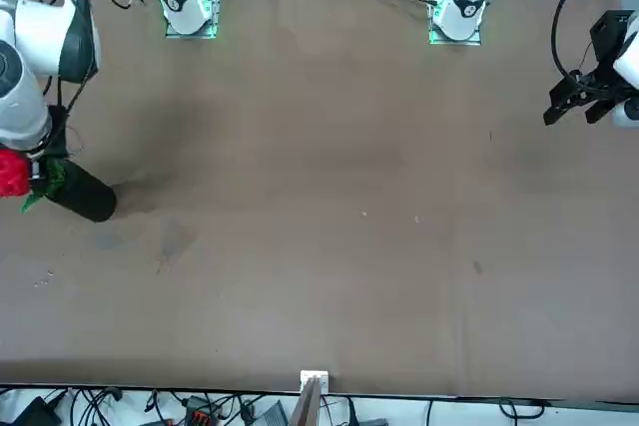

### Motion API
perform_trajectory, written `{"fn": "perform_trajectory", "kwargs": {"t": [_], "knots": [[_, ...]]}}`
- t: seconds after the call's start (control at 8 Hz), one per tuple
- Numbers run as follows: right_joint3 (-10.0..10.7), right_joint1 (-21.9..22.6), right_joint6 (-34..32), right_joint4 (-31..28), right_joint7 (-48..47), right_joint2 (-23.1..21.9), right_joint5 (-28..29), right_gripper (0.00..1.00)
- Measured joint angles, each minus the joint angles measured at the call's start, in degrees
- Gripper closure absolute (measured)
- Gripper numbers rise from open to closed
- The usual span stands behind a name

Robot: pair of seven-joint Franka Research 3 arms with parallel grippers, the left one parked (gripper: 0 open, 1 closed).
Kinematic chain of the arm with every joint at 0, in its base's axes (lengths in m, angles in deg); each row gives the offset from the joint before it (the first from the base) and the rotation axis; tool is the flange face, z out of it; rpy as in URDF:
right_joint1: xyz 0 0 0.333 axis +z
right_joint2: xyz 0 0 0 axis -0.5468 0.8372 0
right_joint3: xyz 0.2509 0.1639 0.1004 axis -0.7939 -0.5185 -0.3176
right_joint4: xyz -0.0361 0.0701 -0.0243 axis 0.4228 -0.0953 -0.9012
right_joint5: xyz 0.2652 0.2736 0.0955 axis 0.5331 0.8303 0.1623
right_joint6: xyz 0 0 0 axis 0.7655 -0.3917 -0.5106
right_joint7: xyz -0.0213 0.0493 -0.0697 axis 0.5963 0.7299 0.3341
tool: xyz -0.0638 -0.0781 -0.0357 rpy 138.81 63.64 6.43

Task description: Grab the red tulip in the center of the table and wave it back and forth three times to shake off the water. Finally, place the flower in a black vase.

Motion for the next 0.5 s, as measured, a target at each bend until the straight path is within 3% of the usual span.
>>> {"fn": "perform_trajectory", "kwargs": {"t": [0.25,0.5], "knots": [[-0.1,2.4,-7.1,4.8,9.2,-0.6,11.0,0.0],[0.2,2.2,-14.6,9.3,22.5,-0.7,18.0,0.0]]}}
